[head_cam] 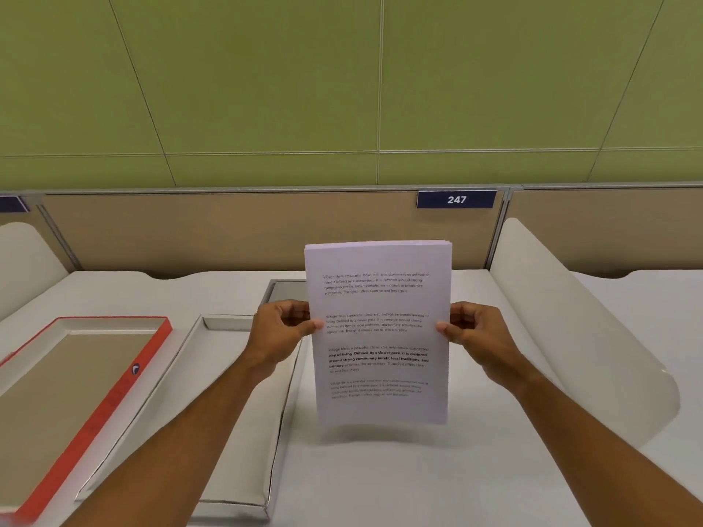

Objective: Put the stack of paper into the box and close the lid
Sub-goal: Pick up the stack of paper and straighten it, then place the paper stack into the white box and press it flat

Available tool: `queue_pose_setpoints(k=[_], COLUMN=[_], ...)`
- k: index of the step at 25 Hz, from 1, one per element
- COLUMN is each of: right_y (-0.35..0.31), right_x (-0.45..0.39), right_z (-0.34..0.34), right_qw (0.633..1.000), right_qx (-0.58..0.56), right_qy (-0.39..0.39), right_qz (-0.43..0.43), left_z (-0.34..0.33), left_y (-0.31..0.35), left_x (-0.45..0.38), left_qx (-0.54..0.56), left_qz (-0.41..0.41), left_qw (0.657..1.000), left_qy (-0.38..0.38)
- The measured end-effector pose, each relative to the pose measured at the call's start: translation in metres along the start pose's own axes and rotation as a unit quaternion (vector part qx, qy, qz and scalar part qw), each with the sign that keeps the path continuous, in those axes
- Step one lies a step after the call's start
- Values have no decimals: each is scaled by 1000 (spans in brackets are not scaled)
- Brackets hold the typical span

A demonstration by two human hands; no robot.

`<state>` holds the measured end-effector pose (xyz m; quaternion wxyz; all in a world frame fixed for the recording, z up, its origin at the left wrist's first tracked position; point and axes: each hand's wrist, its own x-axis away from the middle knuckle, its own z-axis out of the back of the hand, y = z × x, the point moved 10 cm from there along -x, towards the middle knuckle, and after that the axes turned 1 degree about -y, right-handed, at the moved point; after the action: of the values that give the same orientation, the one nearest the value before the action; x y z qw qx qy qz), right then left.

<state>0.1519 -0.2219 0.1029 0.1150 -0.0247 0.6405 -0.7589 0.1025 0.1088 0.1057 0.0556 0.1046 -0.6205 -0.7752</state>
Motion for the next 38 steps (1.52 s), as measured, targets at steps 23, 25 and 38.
queue_pose_setpoints(k=[23, 25, 38], right_y=[40, 58, 79], right_x=[-28, -27, -27], right_z=[-272, -289, -323], right_qw=[965, 957, 922], right_qx=[-1, 25, 206], right_qy=[64, 89, 116], right_qz=[-255, -276, -306], left_z=[235, 244, 240], left_y=[-130, -153, -202], left_x=[-15, -20, -46], left_qx=[24, 9, -190], left_qz=[231, 256, 286], left_qw=[970, 964, 939], left_qy=[74, 77, 15])
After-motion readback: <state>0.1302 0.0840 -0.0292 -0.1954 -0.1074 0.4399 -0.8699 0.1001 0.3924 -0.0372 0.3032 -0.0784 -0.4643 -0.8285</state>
